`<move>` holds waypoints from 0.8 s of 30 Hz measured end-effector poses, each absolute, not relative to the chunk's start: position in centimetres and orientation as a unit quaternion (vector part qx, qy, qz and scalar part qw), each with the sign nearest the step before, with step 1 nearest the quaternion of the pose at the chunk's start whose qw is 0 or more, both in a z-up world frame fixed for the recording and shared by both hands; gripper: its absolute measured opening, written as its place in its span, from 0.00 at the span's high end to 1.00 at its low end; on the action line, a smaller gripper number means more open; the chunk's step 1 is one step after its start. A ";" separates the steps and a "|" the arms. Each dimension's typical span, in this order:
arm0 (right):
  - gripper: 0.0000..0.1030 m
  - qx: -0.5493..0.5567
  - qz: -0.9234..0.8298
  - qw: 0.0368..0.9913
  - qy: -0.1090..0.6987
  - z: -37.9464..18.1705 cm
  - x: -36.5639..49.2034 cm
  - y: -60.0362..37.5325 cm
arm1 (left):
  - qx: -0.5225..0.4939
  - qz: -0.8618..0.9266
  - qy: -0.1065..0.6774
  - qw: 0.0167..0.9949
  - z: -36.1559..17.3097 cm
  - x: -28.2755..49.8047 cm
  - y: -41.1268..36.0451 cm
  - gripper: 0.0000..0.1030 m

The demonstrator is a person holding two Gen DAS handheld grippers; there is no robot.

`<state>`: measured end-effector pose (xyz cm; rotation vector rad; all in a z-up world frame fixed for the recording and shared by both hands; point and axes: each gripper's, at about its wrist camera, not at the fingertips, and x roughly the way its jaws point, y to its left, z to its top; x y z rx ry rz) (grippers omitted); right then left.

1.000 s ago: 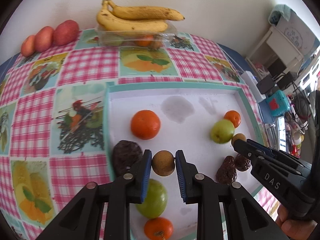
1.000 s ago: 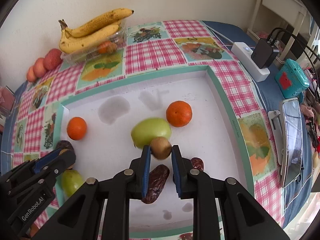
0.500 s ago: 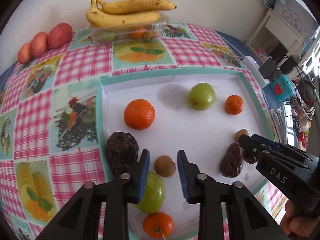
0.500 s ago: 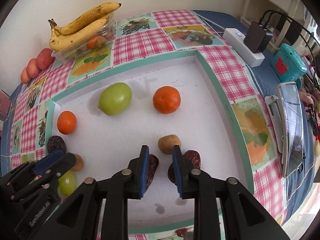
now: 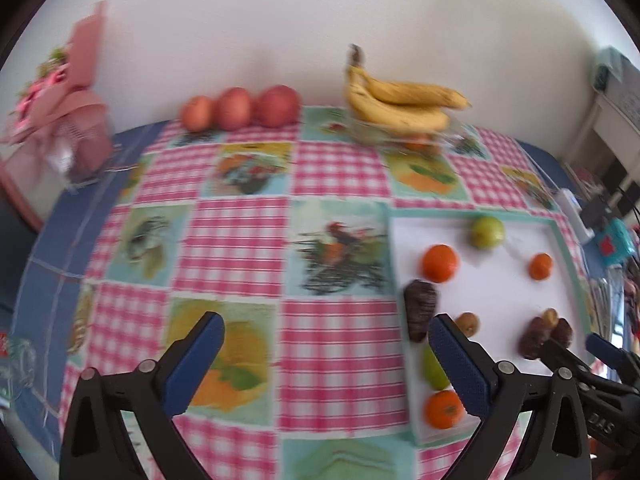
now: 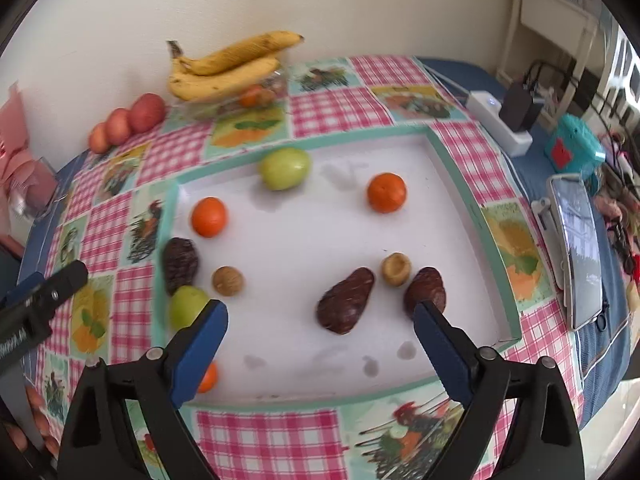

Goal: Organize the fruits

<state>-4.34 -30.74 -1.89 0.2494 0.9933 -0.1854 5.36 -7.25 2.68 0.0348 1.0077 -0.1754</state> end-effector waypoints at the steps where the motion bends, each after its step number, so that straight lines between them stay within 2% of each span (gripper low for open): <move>1: 0.08 0.116 -0.087 0.871 0.470 -1.6 -4.6 -30.3 | 0.013 -0.079 0.480 0.873 2.9 5.2 -6.5 0.00; 10: 0.08 0.120 -0.068 0.885 0.444 0.4 -7.4 -27.8 | 0.021 -0.033 0.433 0.901 6.0 1.4 -2.0 0.00; 24: 0.08 0.088 -0.058 0.898 0.426 1.9 -9.3 -25.7 | 0.005 0.028 0.437 0.899 6.0 -2.3 1.7 0.00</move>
